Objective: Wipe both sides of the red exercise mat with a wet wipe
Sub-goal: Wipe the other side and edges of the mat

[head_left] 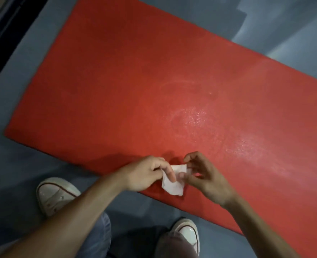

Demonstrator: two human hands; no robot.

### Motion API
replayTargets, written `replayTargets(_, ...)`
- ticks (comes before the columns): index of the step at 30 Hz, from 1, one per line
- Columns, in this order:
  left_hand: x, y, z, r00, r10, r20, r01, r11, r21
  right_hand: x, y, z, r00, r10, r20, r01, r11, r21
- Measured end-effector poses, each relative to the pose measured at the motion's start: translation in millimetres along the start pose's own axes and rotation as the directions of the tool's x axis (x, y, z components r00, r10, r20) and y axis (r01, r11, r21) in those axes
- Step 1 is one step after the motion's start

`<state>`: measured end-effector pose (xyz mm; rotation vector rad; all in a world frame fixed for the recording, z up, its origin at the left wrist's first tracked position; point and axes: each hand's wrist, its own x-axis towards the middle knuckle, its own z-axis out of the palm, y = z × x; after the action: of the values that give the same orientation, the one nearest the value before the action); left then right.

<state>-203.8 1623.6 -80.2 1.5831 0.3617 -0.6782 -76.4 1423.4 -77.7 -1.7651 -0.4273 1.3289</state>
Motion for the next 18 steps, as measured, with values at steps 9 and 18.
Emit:
replayTargets(9,21,-37,-7,0.889,-0.051,-0.455,0.039,0.999,-0.034,46,29,-44,0.986,-0.091,-0.142,0.064,0.981,-0.185)
replayTargets(18,25,-51,-12,0.782,-0.048,-0.621,0.081,0.996,0.025,162,-50,-198,0.569,-0.545,-0.616,-0.115,0.689,-0.716)
